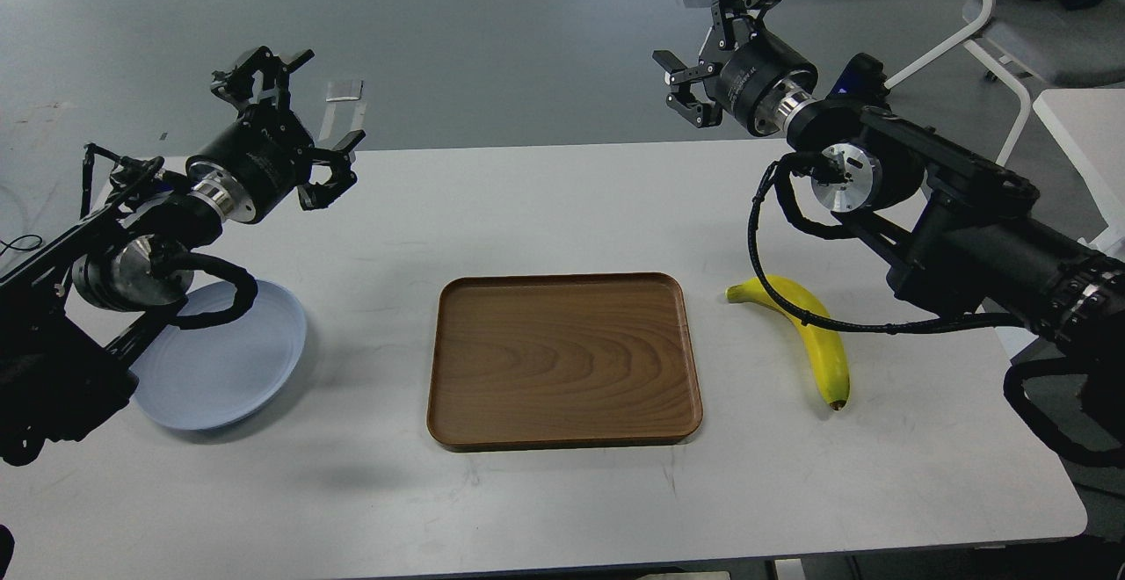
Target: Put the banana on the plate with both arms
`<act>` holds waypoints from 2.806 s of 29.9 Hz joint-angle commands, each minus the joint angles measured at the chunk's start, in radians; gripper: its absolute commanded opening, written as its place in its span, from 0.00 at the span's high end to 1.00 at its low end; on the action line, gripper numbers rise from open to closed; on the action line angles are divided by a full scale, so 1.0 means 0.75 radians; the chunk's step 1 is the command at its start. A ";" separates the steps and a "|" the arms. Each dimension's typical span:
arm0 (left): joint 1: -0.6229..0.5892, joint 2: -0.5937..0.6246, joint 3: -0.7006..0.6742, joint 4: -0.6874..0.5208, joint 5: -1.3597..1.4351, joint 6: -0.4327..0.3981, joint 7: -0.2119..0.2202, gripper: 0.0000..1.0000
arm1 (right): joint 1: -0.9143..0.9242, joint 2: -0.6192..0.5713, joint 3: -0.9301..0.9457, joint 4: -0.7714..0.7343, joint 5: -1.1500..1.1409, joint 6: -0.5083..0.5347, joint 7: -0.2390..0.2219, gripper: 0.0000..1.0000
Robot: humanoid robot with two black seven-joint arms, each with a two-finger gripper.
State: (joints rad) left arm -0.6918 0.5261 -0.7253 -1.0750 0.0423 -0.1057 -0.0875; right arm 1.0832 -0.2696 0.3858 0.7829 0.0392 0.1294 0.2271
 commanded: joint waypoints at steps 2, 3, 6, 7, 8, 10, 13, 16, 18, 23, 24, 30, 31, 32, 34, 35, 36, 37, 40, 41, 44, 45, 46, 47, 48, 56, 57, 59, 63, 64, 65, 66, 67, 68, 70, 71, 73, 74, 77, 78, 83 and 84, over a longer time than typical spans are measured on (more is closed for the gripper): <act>0.002 -0.010 0.000 0.004 0.042 0.065 -0.014 0.02 | 0.028 -0.003 -0.009 -0.009 -0.001 0.001 -0.004 0.00; 0.008 -0.010 0.002 0.004 0.074 0.069 -0.041 0.02 | 0.032 0.001 -0.007 -0.029 -0.001 -0.001 -0.010 0.00; 0.020 0.000 0.002 0.002 0.148 0.069 -0.065 0.02 | 0.034 0.006 -0.025 -0.050 -0.001 0.003 -0.021 0.00; 0.020 0.000 0.002 0.002 0.162 0.067 -0.065 0.02 | 0.034 0.008 -0.030 -0.050 -0.001 0.003 -0.025 0.00; 0.020 0.000 0.002 0.002 0.183 0.067 -0.059 0.02 | 0.034 0.008 -0.034 -0.052 -0.001 0.003 -0.029 0.00; 0.016 0.002 0.002 0.002 0.187 0.061 -0.047 0.02 | 0.034 0.008 -0.032 -0.048 -0.001 0.003 -0.045 0.00; 0.008 0.000 0.004 0.002 0.173 0.029 -0.004 0.02 | 0.034 0.008 -0.032 -0.044 -0.001 0.003 -0.072 0.00; 0.010 -0.024 0.000 0.014 0.166 0.024 0.025 0.02 | 0.032 0.008 -0.032 -0.046 -0.001 0.003 -0.076 0.00; 0.010 -0.035 -0.002 0.018 0.169 0.028 0.023 0.02 | 0.028 0.008 -0.032 -0.044 -0.001 0.003 -0.076 0.00; 0.006 -0.024 -0.021 0.014 0.166 0.024 0.010 0.02 | 0.022 0.008 -0.032 -0.048 -0.001 0.001 -0.076 0.00; 0.006 -0.014 -0.021 0.014 0.169 0.030 0.000 0.02 | 0.020 0.008 -0.032 -0.048 -0.001 0.001 -0.076 0.00; -0.033 0.077 0.004 -0.063 0.606 0.159 -0.006 0.02 | 0.045 0.008 -0.032 -0.042 -0.001 -0.015 -0.076 0.00; -0.033 0.096 0.008 -0.088 0.701 0.186 -0.002 0.02 | 0.053 0.008 -0.032 -0.042 -0.001 -0.015 -0.076 0.00; -0.033 0.114 0.012 -0.113 0.798 0.208 0.000 0.02 | 0.063 0.004 -0.032 -0.042 -0.001 -0.015 -0.076 0.00; -0.029 0.204 0.044 -0.217 1.116 0.237 0.000 0.02 | 0.088 -0.001 -0.030 -0.042 -0.001 -0.017 -0.076 0.00; -0.025 0.233 0.053 -0.244 1.176 0.237 0.000 0.02 | 0.092 -0.001 -0.030 -0.042 -0.001 -0.019 -0.076 0.00; -0.014 0.276 0.069 -0.274 1.286 0.241 -0.004 0.02 | 0.102 -0.001 -0.028 -0.042 -0.001 -0.019 -0.076 0.00; -0.010 0.296 0.079 -0.287 1.328 0.241 -0.008 0.02 | 0.106 -0.001 -0.028 -0.042 -0.001 -0.021 -0.076 0.00; 0.004 0.346 0.187 -0.275 1.498 0.257 -0.010 0.02 | 0.116 0.010 -0.019 -0.042 -0.001 -0.027 -0.076 0.00; 0.008 0.364 0.251 -0.268 1.587 0.306 -0.012 0.02 | 0.124 0.012 -0.017 -0.036 -0.001 -0.041 -0.076 0.00; 0.045 0.423 0.384 -0.215 1.729 0.517 -0.026 0.02 | 0.163 0.012 -0.021 -0.033 -0.001 -0.068 -0.076 0.00; 0.079 0.450 0.475 -0.175 1.749 0.608 -0.061 0.02 | 0.178 0.012 -0.021 -0.033 -0.001 -0.072 -0.078 0.00; 0.092 0.456 0.521 -0.158 1.750 0.642 -0.092 0.02 | 0.184 0.012 -0.021 -0.033 0.001 -0.072 -0.078 0.00; 0.108 0.464 0.602 -0.130 1.750 0.691 -0.159 0.02 | 0.198 0.012 -0.023 -0.035 0.001 -0.074 -0.078 0.00; 0.114 0.479 0.668 -0.101 1.748 0.730 -0.220 0.02 | 0.202 0.010 -0.021 -0.038 0.001 -0.072 -0.078 0.00; 0.280 0.495 0.789 0.095 1.723 0.792 -0.282 0.02 | 0.076 -0.015 -0.001 -0.052 0.001 -0.081 -0.076 0.00; 0.288 0.493 0.789 0.108 1.715 0.792 -0.286 0.02 | 0.067 -0.019 -0.001 -0.052 0.001 -0.081 -0.076 0.00; 0.295 0.491 0.789 0.149 1.678 0.792 -0.307 0.02 | 0.039 -0.025 -0.001 -0.052 0.001 -0.081 -0.074 0.00; 0.301 0.479 0.789 0.208 1.602 0.792 -0.378 0.02 | 0.000 -0.027 0.024 -0.050 0.001 -0.083 -0.068 0.00; 0.305 0.479 0.789 0.222 1.596 0.792 -0.386 0.02 | -0.008 -0.027 0.030 -0.050 0.001 -0.083 -0.068 0.00; 0.309 0.467 0.789 0.245 1.586 0.792 -0.393 0.02 | -0.017 -0.027 0.036 -0.046 0.001 -0.085 -0.068 0.00; 0.309 0.458 0.789 0.253 1.586 0.792 -0.395 0.02 | -0.019 -0.027 0.040 -0.046 0.001 -0.085 -0.068 0.00; 0.311 0.444 0.791 0.269 1.584 0.792 -0.395 0.02 | -0.023 -0.027 0.040 -0.046 0.001 -0.089 -0.068 0.00; 0.311 0.434 0.791 0.288 1.584 0.792 -0.395 0.02 | -0.027 -0.027 0.040 -0.046 0.001 -0.097 -0.068 0.00; 0.313 0.422 0.791 0.318 1.584 0.792 -0.397 0.02 | -0.031 -0.027 0.040 -0.044 0.001 -0.103 -0.068 0.00; 0.319 0.399 0.791 0.355 1.584 0.792 -0.397 0.02 | -0.033 -0.027 0.040 -0.044 0.001 -0.105 -0.068 0.00; 0.335 0.364 0.791 0.412 1.584 0.792 -0.403 0.02 | -0.035 -0.027 0.040 -0.046 0.001 -0.107 -0.068 0.00; 0.346 0.346 0.791 0.451 1.584 0.792 -0.421 0.02 | -0.037 -0.027 0.040 -0.046 0.001 -0.113 -0.068 0.00; 0.356 0.309 0.791 0.517 1.584 0.792 -0.462 0.02 | -0.039 -0.027 0.040 -0.046 0.001 -0.121 -0.068 0.00; 0.358 0.287 0.791 0.553 1.584 0.792 -0.482 0.02 | -0.037 -0.027 0.040 -0.046 0.001 -0.123 -0.068 0.00; 0.356 0.268 0.791 0.615 1.580 0.792 -0.503 0.02 | -0.041 -0.025 0.038 -0.046 0.001 -0.138 -0.068 0.00; 0.356 0.270 0.791 0.617 1.580 0.792 -0.505 0.02 | -0.041 -0.021 0.038 -0.048 0.001 -0.142 -0.068 0.00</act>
State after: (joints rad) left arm -0.4251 0.7301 -0.1318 -0.6225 1.2281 0.4887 -0.4623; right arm 1.0530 -0.2891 0.4156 0.7485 0.0400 0.0297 0.1765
